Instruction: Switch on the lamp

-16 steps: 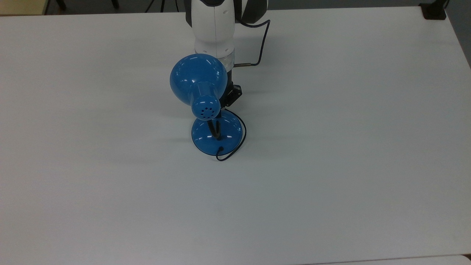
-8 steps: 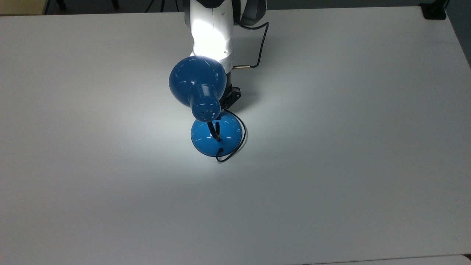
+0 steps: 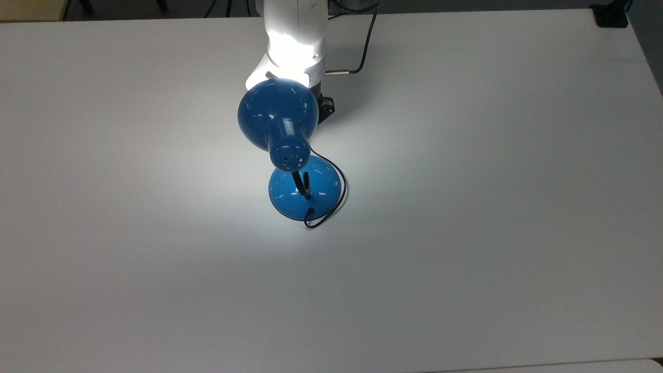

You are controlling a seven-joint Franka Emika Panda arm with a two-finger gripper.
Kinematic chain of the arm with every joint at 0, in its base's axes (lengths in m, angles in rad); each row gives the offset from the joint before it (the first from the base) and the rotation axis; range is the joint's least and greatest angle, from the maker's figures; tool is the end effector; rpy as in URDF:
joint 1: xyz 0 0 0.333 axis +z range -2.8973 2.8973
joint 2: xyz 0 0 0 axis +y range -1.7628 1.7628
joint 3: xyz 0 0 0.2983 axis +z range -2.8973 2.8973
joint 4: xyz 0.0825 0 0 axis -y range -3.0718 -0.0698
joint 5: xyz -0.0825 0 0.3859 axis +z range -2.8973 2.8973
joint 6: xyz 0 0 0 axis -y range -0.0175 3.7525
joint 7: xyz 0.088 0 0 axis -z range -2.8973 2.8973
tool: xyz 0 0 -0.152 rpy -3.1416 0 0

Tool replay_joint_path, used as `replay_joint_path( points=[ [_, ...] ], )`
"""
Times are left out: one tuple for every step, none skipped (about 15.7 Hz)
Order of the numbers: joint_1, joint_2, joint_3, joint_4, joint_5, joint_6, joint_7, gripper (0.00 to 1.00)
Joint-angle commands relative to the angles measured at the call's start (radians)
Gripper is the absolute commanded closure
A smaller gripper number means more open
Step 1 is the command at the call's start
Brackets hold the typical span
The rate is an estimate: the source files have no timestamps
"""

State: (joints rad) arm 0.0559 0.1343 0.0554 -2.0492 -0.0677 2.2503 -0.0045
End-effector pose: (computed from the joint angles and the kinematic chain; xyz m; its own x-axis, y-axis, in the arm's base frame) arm 0.5798 0.0603 0.3176 0.9855 0.1564 0.0659 0.1535 -0.9870 0.0483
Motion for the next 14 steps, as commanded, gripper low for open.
replay_joint_path(
  points=[
    [0.005,-0.126,-0.002,-0.016,-0.017,-0.185,0.001,1.0],
    [0.005,-0.146,-0.002,-0.013,-0.018,-0.23,0.003,1.0],
    [0.005,-0.163,-0.002,0.007,-0.021,-0.273,0.004,1.0],
    [0.005,-0.168,0.0,0.038,-0.021,-0.323,0.014,1.0],
    [0.004,-0.171,0.0,0.081,-0.021,-0.374,0.03,1.0],
    [0.002,-0.168,0.0,0.128,-0.021,-0.414,0.044,1.0],
    [0.001,-0.163,0.0,0.171,-0.02,-0.449,0.05,1.0],
    [0.001,-0.16,0.0,0.21,-0.018,-0.48,0.052,1.0],
    [0.001,-0.157,0.0,0.237,-0.014,-0.5,0.052,0.97],
    [-0.001,-0.156,0.0,0.262,-0.011,-0.512,0.054,0.95],
    [-0.002,-0.154,0.0,0.283,-0.006,-0.521,0.054,0.88],
    [-0.004,-0.154,-0.002,0.302,-0.004,-0.529,0.054,0.76],
    [-0.005,-0.154,-0.006,0.32,-0.004,-0.534,0.055,0.69],
    [-0.005,-0.154,-0.009,0.337,-0.003,-0.534,0.058,0.56]
  ],
)
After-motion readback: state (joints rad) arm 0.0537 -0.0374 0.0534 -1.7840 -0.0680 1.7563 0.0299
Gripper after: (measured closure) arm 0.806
